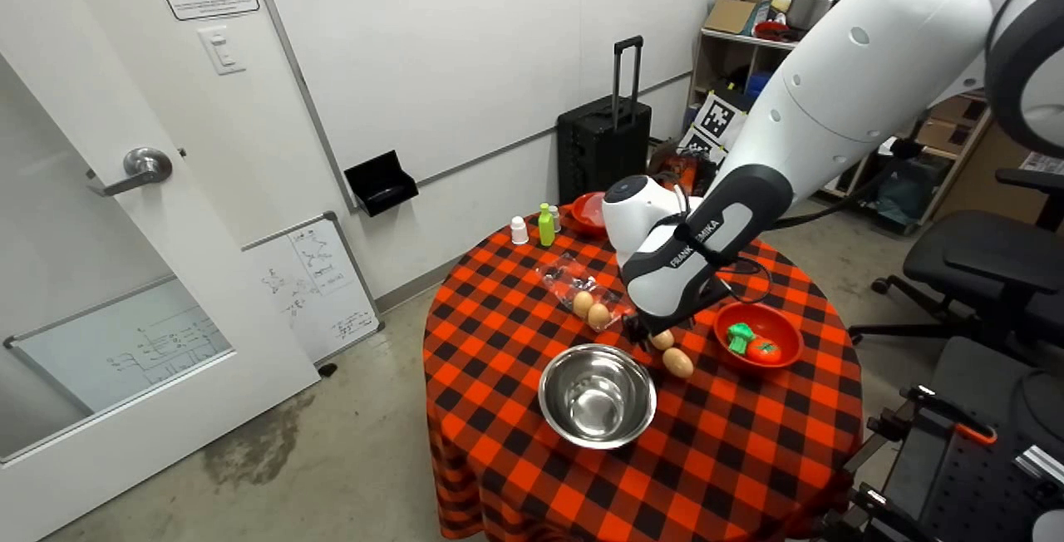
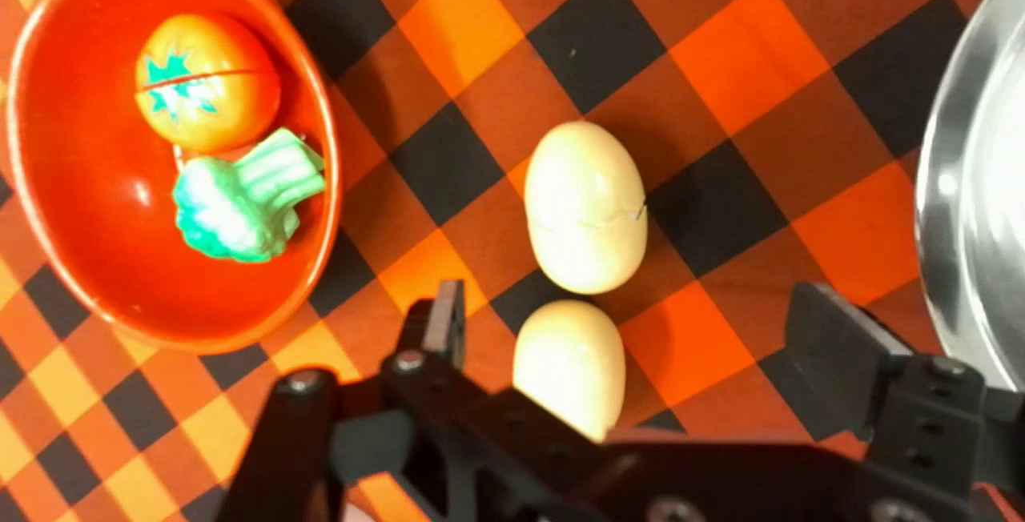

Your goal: Take the egg out of the silver basin

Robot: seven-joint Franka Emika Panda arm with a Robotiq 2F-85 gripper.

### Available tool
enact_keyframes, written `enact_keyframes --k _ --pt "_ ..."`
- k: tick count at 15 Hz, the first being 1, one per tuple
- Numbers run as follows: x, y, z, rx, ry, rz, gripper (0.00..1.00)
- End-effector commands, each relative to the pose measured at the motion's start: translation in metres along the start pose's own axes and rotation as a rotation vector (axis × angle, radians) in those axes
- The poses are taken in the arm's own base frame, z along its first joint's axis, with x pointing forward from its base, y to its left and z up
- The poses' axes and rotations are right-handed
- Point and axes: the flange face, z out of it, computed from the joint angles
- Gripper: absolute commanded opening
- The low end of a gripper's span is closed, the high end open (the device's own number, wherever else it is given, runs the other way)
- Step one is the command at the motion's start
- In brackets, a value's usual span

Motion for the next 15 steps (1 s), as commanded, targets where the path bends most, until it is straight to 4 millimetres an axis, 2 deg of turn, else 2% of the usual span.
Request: enact_keyframes --k 1,7,9,10,15 --pt "-0.018 0.005 -0.035 -0.058 0.037 0.027 1.00" --pt "-0.047 0.005 -0.075 -0.112 0.109 0.032 1.00" --pt "-0.058 0.005 -0.080 -0.103 0.113 -0.006 1.00" --pt "-0.042 -0.001 -0.071 -0.097 0.109 0.009 1.00" --pt "-0.052 0.002 -0.075 -0.095 0.105 -0.006 1.00"
